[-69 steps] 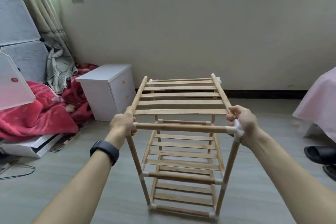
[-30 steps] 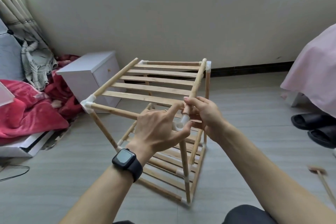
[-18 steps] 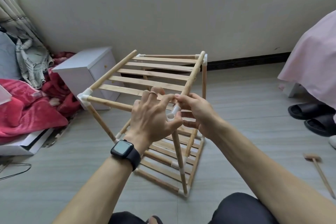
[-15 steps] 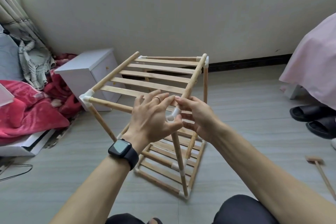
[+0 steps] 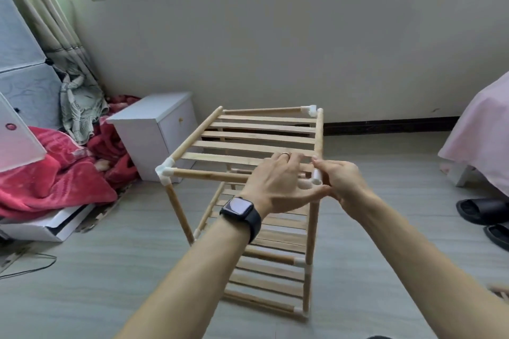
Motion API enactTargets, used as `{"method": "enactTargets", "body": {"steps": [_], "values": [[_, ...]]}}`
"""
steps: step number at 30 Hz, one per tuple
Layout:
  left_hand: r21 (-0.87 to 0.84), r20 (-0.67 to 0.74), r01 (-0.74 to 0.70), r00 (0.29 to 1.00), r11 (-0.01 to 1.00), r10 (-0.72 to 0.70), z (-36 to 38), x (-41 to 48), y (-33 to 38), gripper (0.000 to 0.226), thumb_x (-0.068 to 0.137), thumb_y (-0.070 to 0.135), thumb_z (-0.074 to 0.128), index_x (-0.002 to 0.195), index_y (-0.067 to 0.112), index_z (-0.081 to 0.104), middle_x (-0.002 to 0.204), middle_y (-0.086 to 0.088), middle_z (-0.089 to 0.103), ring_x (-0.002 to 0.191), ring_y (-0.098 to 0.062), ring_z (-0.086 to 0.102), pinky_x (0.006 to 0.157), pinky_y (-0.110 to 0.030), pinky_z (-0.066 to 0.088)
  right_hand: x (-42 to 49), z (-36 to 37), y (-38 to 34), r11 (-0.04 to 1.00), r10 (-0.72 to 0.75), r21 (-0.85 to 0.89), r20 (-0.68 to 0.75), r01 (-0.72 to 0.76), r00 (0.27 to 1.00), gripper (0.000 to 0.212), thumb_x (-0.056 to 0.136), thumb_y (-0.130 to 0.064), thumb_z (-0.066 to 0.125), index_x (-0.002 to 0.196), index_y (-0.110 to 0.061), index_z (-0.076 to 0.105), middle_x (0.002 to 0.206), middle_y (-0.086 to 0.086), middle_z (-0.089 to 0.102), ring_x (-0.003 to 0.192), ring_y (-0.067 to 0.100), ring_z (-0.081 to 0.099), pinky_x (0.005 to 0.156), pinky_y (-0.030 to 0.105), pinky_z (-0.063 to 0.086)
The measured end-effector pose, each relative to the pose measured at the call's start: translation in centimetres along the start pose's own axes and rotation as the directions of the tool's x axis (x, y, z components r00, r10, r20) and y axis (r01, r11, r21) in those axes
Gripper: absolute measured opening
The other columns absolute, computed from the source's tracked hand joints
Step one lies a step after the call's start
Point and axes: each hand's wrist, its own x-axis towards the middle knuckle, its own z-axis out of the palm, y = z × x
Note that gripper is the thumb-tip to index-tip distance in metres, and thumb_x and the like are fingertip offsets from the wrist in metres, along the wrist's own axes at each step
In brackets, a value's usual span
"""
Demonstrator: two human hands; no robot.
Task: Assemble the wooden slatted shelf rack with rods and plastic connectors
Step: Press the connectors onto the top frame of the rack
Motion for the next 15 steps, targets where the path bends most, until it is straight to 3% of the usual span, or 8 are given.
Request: {"method": "enactTargets", "body": {"steps": [2, 4, 6, 7, 8, 10, 12, 15], "values": [[-0.039, -0.041, -0.03, 0.999, 0.999, 0.029, -1.1, -1.2, -2.9, 0.09, 0.086, 0.086, 0.033, 0.149, 0.023, 0.039, 0.14, -0.004, 0.056, 0.125, -0.019, 0.05, 0.105, -0.038, 0.042, 0.7, -1.1, -0.9, 0.99, -0.013, -0.143, -0.029, 0.009, 0.999, 0.033, 0.098, -0.033, 0.067, 0.098, -0.001, 0.074, 0.095, 0.017, 0.074, 0.09, 0.034, 0.071, 0.085, 0.045, 0.06], [-0.068, -0.172, 0.032, 0.984, 0.997, -0.044, -2.0, -2.9, -7.1, 0.079, 0.089, 0.082, 0.028, 0.147, 0.03, 0.042, 0.139, -0.001, 0.055, 0.126, -0.018, 0.049, 0.104, -0.041, 0.041, 0.9, -1.6, -1.5, 0.912, -0.151, -0.402, -0.144, 0.082, 0.978, 0.029, 0.1, -0.036, 0.062, 0.105, -0.009, 0.071, 0.102, 0.009, 0.071, 0.103, 0.031, 0.066, 0.093, 0.049, 0.055], [-0.178, -0.308, 0.191, 0.921, 0.965, -0.238, -2.5, -4.6, -11.4, 0.063, 0.093, 0.072, 0.033, 0.138, 0.031, 0.049, 0.134, -0.001, 0.056, 0.117, -0.016, 0.05, 0.094, -0.042, 0.044, -0.1, -0.5, -2.1, 0.729, -0.443, -0.659, -0.246, 0.186, 0.862, 0.029, 0.1, -0.036, 0.057, 0.119, -0.016, 0.064, 0.118, 0.006, 0.064, 0.116, 0.031, 0.056, 0.099, 0.046, 0.047], [-0.266, -0.323, 0.302, 0.866, 0.915, -0.38, -2.6, -4.9, -13.3, 0.058, 0.093, 0.067, 0.037, 0.134, 0.029, 0.051, 0.132, -0.002, 0.054, 0.113, -0.015, 0.049, 0.089, -0.04, 0.045, -1.1, 0.9, -2.5, 0.634, -0.587, -0.72, -0.21, 0.283, 0.782, 0.032, 0.099, -0.037, 0.055, 0.122, -0.017, 0.063, 0.122, 0.007, 0.062, 0.118, 0.031, 0.052, 0.098, 0.045, 0.044], [-0.413, -0.275, 0.408, 0.796, 0.814, -0.539, -2.7, -5.0, -14.9, 0.055, 0.092, 0.063, 0.041, 0.132, 0.027, 0.052, 0.131, -0.002, 0.053, 0.11, -0.016, 0.05, 0.086, -0.04, 0.047, -2.2, 2.7, -2.8, 0.548, -0.674, -0.738, -0.111, 0.393, 0.731, 0.037, 0.096, -0.042, 0.053, 0.124, -0.018, 0.062, 0.124, 0.007, 0.063, 0.118, 0.029, 0.051, 0.096, 0.045, 0.043], [-0.769, 0.025, 0.496, 0.654, 0.404, -0.756, -2.5, -4.5, -17.2, 0.045, 0.096, 0.054, 0.047, 0.121, 0.018, 0.059, 0.123, -0.006, 0.058, 0.099, -0.023, 0.059, 0.074, -0.041, 0.054, -4.0, 7.0, -3.3, 0.382, -0.649, -0.744, 0.207, 0.549, 0.732, 0.056, 0.09, -0.057, 0.05, 0.132, -0.02, 0.056, 0.129, 0.004, 0.06, 0.12, 0.023, 0.049, 0.098, 0.043, 0.044], [-0.885, 0.311, 0.466, 0.611, 0.014, -0.728, -2.2, -4.2, -18.0, 0.039, 0.102, 0.047, 0.045, 0.114, 0.015, 0.064, 0.113, -0.007, 0.065, 0.089, -0.027, 0.064, 0.066, -0.039, 0.049, -4.3, 11.3, -2.8, 0.173, -0.457, -0.797, 0.455, 0.578, 0.764, 0.075, 0.086, -0.067, 0.051, 0.145, -0.021, 0.043, 0.144, 0.004, 0.049, 0.132, 0.025, 0.041, 0.108, 0.045, 0.039], [-0.889, 0.428, 0.421, 0.626, -0.18, -0.652, -1.2, -4.0, -18.6, 0.037, 0.106, 0.04, 0.041, 0.122, 0.014, 0.063, 0.115, -0.006, 0.069, 0.096, -0.031, 0.073, 0.07, -0.039, 0.051, -3.0, 15.5, -2.3, 0.002, -0.248, -0.842, 0.522, 0.539, 0.816, 0.077, 0.084, -0.061, 0.061, 0.145, -0.02, 0.038, 0.149, 0.008, 0.041, 0.14, 0.03, 0.031, 0.112, 0.051, 0.031]]}}
